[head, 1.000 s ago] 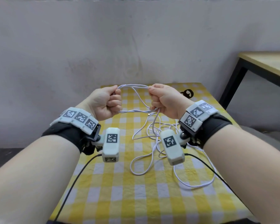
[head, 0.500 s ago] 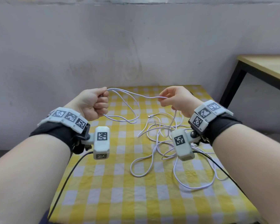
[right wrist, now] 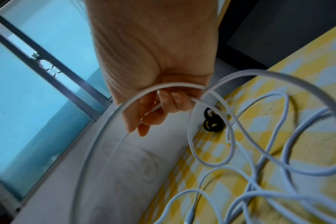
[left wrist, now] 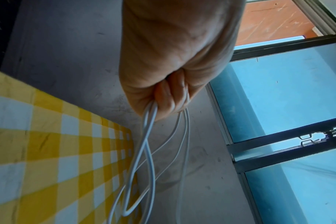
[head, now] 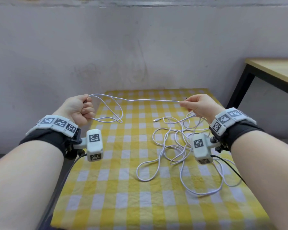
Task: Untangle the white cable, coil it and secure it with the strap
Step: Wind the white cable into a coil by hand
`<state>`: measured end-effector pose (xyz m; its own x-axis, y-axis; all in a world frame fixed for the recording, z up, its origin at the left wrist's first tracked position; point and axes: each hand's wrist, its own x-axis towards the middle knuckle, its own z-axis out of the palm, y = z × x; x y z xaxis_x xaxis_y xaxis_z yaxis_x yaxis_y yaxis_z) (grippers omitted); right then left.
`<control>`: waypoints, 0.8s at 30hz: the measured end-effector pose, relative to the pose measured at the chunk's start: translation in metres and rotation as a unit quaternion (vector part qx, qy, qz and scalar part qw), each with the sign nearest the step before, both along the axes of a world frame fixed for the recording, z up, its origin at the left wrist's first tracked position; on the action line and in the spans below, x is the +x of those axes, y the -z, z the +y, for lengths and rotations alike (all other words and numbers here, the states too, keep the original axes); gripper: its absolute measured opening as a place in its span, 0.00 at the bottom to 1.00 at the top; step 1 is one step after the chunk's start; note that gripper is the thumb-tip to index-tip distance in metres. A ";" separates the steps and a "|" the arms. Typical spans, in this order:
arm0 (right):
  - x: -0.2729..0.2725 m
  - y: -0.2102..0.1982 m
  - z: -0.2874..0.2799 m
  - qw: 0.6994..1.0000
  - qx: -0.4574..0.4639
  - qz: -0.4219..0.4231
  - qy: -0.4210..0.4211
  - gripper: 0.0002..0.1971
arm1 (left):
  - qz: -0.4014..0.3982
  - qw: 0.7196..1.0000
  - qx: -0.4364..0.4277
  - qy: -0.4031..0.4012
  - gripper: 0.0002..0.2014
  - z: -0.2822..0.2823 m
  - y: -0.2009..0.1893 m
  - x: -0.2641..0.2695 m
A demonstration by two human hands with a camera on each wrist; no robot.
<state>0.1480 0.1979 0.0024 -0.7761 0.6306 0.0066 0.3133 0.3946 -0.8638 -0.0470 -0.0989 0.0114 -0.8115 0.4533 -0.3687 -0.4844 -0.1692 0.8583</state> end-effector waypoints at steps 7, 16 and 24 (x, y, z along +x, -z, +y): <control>-0.022 -0.006 -0.029 0.981 0.191 -0.034 0.015 0.06 | 0.000 0.998 0.036 0.043 0.20 0.023 -0.005 0.017; -0.030 -0.022 -0.078 0.924 0.335 -0.130 -0.134 0.12 | 0.076 0.992 0.066 0.078 0.18 0.041 -0.019 0.033; -0.033 -0.029 -0.102 0.920 0.275 -0.129 -0.249 0.11 | 0.219 0.966 -0.005 0.133 0.15 0.064 -0.016 0.060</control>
